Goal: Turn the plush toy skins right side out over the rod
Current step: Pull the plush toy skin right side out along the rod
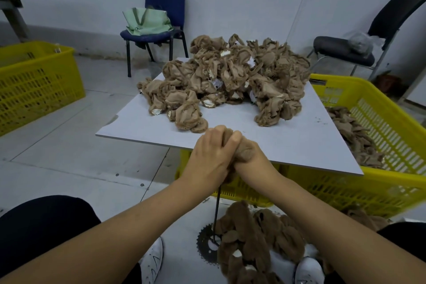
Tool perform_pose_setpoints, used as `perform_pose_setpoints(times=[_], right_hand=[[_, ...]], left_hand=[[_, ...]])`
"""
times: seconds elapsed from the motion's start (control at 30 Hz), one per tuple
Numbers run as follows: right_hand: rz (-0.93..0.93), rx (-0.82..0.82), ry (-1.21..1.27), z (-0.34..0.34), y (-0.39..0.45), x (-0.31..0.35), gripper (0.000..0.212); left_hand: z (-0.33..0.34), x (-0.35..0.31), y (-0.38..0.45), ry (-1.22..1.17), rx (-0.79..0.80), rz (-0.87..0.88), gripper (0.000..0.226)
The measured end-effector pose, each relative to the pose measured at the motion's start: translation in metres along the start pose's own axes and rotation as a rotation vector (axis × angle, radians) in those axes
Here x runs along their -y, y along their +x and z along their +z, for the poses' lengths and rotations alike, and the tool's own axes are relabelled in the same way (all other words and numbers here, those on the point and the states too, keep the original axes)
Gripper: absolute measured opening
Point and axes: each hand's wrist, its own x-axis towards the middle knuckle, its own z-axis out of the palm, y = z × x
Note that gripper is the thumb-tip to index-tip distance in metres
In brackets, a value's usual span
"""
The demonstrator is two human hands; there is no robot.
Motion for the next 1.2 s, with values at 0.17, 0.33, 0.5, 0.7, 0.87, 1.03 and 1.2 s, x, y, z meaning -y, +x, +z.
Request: perform_pose_setpoints(times=[0.17, 0.33, 0.5, 0.7, 0.87, 1.03, 1.2], right_hand=[[0.068, 0.062, -0.063, 0.003, 0.005, -0.006, 0.042], [-0.117, -0.082, -0.009, -0.015, -0.008, 0.029, 0.022], [-0.085, 0.008, -0.244, -0.017, 0.004, 0.038, 0.031], [0.149, 0.141, -0.326, -0.002, 0.001, 0.0, 0.031], [0.002, 0.057, -0.418, 0.002, 0.01, 0.007, 0.022], [-0.041, -0.018, -0.423, 0.004, 0.025, 0.004, 0.038], [0.176, 0.154, -0.409, 0.023, 0.013, -0.027, 0.041]], left_hand=[[0.001, -0.002, -0.009, -0.322, 0.126, -0.177, 0.076], [-0.012, -0.002, -0.002, -0.759, -0.046, -0.297, 0.051], [-0.003, 0.003, -0.013, -0.739, 0.023, -0.366, 0.034], [0.009, 0.002, -0.029, -0.713, 0.341, -0.497, 0.018], [-0.012, -0.007, -0.003, -0.73, 0.061, -0.448, 0.023], [-0.019, -0.004, 0.019, -0.502, 0.078, -0.262, 0.015], [-0.004, -0.008, 0.0, -0.53, 0.254, -0.359, 0.009]])
